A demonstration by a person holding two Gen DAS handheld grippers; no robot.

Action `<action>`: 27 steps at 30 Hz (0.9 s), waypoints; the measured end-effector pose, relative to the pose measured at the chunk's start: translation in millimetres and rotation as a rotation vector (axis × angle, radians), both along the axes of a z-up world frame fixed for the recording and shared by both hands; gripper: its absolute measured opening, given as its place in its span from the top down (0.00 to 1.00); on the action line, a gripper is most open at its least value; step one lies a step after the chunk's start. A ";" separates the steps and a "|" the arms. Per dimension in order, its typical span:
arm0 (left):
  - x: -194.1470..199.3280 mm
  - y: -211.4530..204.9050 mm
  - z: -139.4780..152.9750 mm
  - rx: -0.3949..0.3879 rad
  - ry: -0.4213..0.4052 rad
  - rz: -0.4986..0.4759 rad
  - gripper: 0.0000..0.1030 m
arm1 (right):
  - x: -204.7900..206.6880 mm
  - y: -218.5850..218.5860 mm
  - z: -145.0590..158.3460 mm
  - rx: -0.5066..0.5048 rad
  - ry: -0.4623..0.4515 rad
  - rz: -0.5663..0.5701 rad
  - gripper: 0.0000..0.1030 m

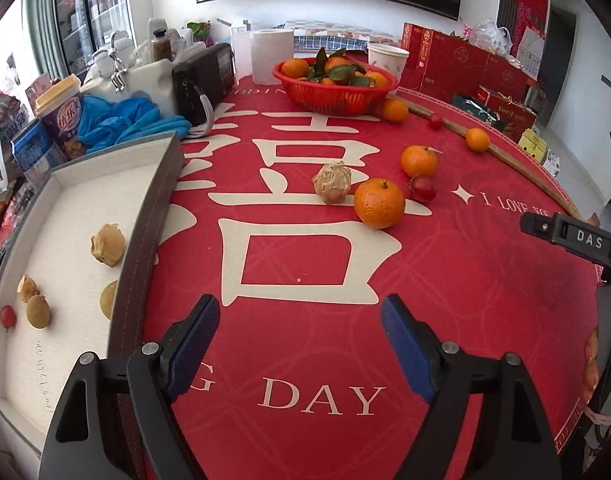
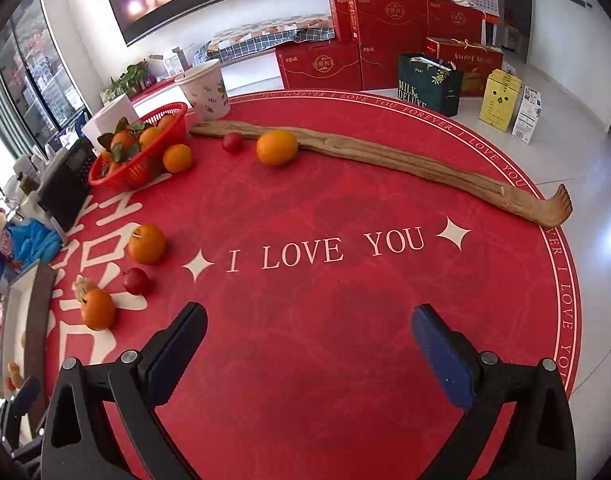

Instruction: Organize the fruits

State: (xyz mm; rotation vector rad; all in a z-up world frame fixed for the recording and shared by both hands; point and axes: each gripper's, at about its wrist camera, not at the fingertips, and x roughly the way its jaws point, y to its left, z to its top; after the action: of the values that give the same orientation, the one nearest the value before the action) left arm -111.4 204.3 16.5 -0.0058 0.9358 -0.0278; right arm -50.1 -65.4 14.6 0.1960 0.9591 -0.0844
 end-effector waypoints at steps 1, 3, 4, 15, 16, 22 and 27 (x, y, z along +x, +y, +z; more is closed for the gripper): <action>3.8 -0.2 -3.0 0.000 0.015 0.006 0.17 | 1.7 3.9 -3.6 -0.017 0.011 0.011 0.00; 10.8 -2.3 -8.3 0.003 0.036 0.013 0.17 | 8.1 10.8 -10.9 -0.022 0.044 0.043 0.00; 14.1 -3.2 -10.0 0.008 0.042 0.019 0.17 | 9.7 14.6 -11.9 -0.046 0.048 0.050 0.00; 37.4 -3.5 -19.2 0.012 0.018 0.044 0.00 | 37.0 46.5 -17.9 -0.127 0.063 0.157 0.00; 38.4 -2.2 -19.1 0.006 0.016 0.044 0.00 | 37.3 48.2 -18.7 -0.128 0.054 0.159 0.00; 42.1 -1.6 -19.3 0.007 0.017 0.038 0.00 | 32.6 50.6 -20.1 -0.135 0.000 0.156 0.00; 42.0 -1.6 -19.3 0.007 0.018 0.038 0.00 | 33.5 51.4 -19.7 -0.137 -0.009 0.152 0.00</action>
State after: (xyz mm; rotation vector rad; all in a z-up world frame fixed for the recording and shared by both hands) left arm -69.4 202.7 -2.7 -0.0175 0.9533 0.0109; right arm -16.6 -14.0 -5.0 -0.0027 0.9527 -0.0089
